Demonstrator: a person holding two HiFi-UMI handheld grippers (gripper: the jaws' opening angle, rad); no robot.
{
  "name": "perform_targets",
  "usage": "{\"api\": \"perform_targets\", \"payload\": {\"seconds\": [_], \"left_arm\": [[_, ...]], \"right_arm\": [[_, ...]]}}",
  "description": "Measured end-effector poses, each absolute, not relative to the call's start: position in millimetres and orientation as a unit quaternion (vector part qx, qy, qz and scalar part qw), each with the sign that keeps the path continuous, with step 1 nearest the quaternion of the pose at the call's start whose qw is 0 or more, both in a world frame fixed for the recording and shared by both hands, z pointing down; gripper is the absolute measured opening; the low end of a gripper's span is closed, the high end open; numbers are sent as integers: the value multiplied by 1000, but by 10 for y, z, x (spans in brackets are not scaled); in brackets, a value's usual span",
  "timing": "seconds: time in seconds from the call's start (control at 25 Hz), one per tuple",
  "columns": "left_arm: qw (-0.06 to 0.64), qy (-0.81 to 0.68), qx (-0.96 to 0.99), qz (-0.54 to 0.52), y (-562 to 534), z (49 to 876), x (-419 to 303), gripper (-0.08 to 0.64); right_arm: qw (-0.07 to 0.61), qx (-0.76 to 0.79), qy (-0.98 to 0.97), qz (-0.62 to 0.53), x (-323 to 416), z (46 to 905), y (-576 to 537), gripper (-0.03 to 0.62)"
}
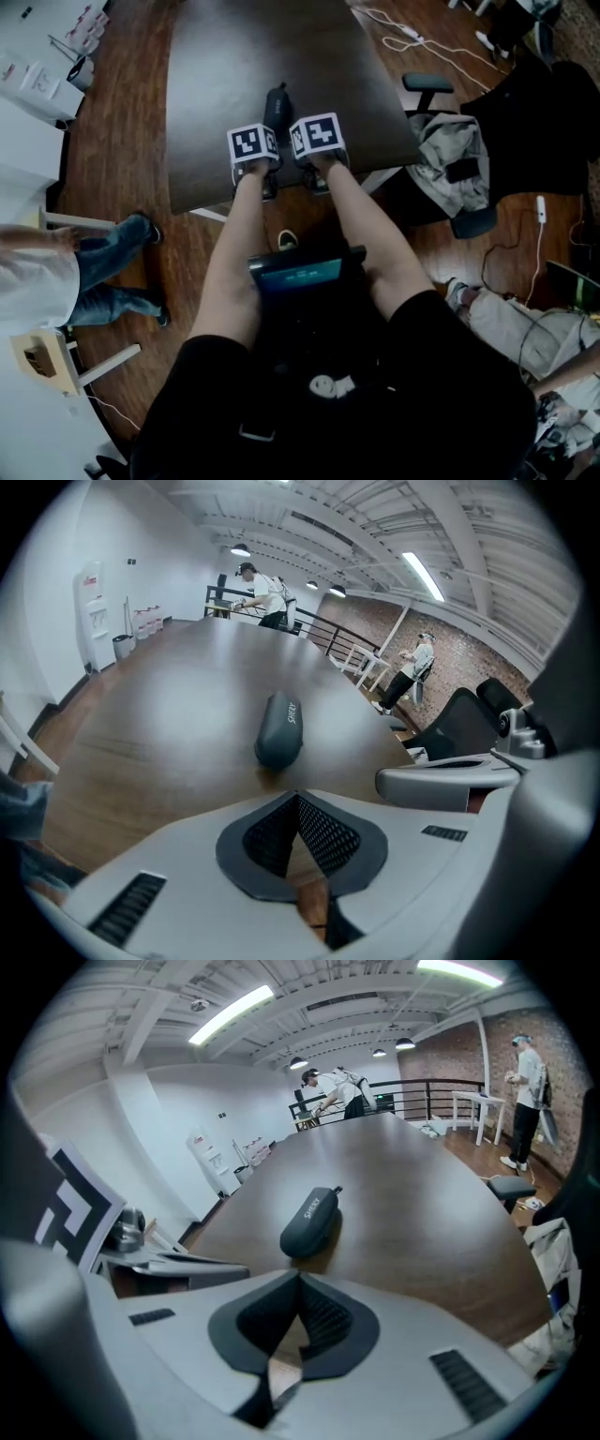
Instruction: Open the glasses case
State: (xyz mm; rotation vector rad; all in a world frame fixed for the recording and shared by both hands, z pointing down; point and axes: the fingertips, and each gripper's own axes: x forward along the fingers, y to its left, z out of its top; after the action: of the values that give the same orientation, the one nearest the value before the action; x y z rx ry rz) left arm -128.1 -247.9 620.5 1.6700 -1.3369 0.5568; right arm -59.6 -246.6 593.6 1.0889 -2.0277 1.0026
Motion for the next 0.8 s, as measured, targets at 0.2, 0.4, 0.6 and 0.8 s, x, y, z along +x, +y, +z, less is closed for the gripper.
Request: {"api": "perform_targets", "payload": {"seconds": [0.2, 0.4, 0.6, 0.8], "left_arm": [[452, -528, 683, 226, -2894, 6176, -1369, 0], [453, -515, 688, 238, -3201, 6270, -1421, 0], [451, -495, 702, 242, -3456, 6323, -1429, 0], [452, -479, 713, 240, -3756, 6420, -1369, 0]], "right_arm": [[306, 430, -756, 386, -585, 5971, -2890, 9], [306, 446, -747, 387, -566, 6049, -3215, 9], [311, 451, -730, 409, -573, 6101, -3348, 9], [307, 473, -722, 400, -399, 6235, -3656, 9]]}}
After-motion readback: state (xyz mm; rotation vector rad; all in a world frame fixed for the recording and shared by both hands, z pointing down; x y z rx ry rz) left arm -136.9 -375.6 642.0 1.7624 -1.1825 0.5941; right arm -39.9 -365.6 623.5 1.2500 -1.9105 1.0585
